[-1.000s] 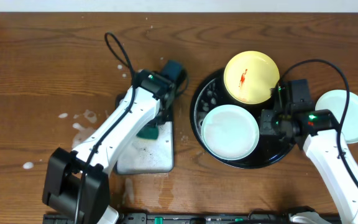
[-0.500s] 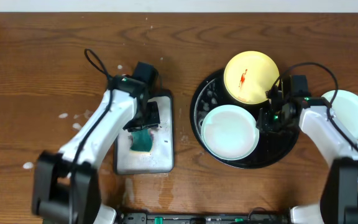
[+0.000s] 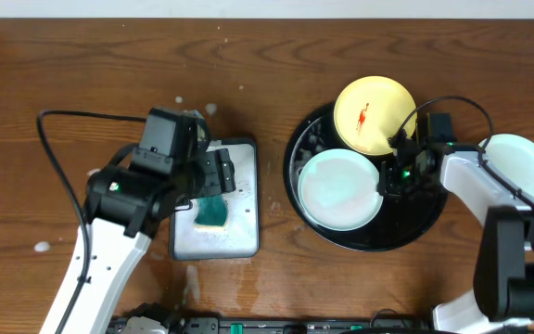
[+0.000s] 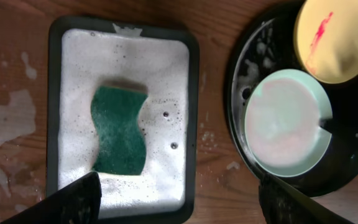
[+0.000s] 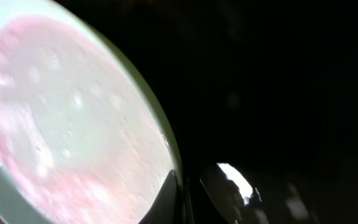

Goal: Clean dirty plates on tray and stack at the side
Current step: 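Lift the scrubbed pale green plate with right gripper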

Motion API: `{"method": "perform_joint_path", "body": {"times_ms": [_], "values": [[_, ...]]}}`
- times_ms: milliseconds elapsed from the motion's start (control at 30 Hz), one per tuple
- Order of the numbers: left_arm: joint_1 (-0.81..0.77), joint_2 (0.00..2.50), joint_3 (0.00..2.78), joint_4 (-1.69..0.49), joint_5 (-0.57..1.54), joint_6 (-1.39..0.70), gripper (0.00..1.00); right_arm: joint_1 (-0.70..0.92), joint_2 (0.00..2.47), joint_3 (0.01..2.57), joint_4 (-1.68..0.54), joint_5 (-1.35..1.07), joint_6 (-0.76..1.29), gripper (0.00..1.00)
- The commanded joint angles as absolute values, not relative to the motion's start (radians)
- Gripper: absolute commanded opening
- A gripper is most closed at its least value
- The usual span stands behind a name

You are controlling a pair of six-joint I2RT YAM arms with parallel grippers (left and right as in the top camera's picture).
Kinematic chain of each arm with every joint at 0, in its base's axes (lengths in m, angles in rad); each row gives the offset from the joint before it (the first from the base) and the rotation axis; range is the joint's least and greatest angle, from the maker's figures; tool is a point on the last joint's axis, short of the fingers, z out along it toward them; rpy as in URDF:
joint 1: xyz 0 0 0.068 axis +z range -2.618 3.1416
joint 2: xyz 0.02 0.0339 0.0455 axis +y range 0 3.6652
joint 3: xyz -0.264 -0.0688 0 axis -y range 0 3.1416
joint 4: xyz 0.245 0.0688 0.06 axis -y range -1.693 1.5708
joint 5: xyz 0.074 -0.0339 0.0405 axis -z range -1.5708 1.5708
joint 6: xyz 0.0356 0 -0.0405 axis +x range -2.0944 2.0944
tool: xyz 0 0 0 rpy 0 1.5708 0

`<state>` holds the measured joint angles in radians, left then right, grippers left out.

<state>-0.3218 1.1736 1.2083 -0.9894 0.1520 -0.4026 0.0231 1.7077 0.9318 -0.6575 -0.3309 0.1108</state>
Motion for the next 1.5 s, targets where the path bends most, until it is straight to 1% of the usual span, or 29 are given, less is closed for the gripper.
{"method": "perform_joint_path", "body": {"times_ms": [0, 133, 267, 467, 600, 800, 1033, 1167, 1467], "values": [[-0.319, 1.153, 1.225, -0.992, 0.157, -0.393, 0.82, 0.070, 1.508, 0.954, -0.711, -0.091, 0.145, 0.01], [-0.319, 1.158, 1.225, -0.993, 0.157, -0.393, 0.82, 0.203, 1.296, 0.955, -0.760, 0.243, 0.165, 0.01], [-0.319, 1.158, 1.225, -0.993, 0.157, -0.393, 0.82, 0.352, 1.169, 0.955, -0.759, 0.498, 0.164, 0.01], [-0.319, 1.158, 1.225, -0.993, 0.157, -0.393, 0.82, 0.514, 1.117, 0.955, -0.760, 0.786, 0.155, 0.01], [-0.319, 1.158, 1.225, -0.993, 0.157, -0.393, 0.82, 0.626, 1.118, 0.955, -0.760, 0.958, 0.106, 0.01], [-0.319, 1.158, 1.225, -0.993, 0.157, -0.393, 0.82, 0.782, 1.118, 0.955, -0.760, 1.140, 0.065, 0.01], [-0.319, 1.158, 1.225, -0.993, 0.157, -0.393, 0.83, 0.914, 1.118, 0.955, -0.756, 1.279, -0.002, 0.01], [-0.319, 1.158, 1.225, -0.993, 0.157, -0.393, 0.83, 0.940, 1.118, 0.955, -0.755, 1.287, -0.002, 0.01], [-0.319, 1.158, 1.225, -0.993, 0.157, -0.393, 0.83, 0.942, 1.118, 0.955, -0.751, 1.287, -0.002, 0.01]]}}
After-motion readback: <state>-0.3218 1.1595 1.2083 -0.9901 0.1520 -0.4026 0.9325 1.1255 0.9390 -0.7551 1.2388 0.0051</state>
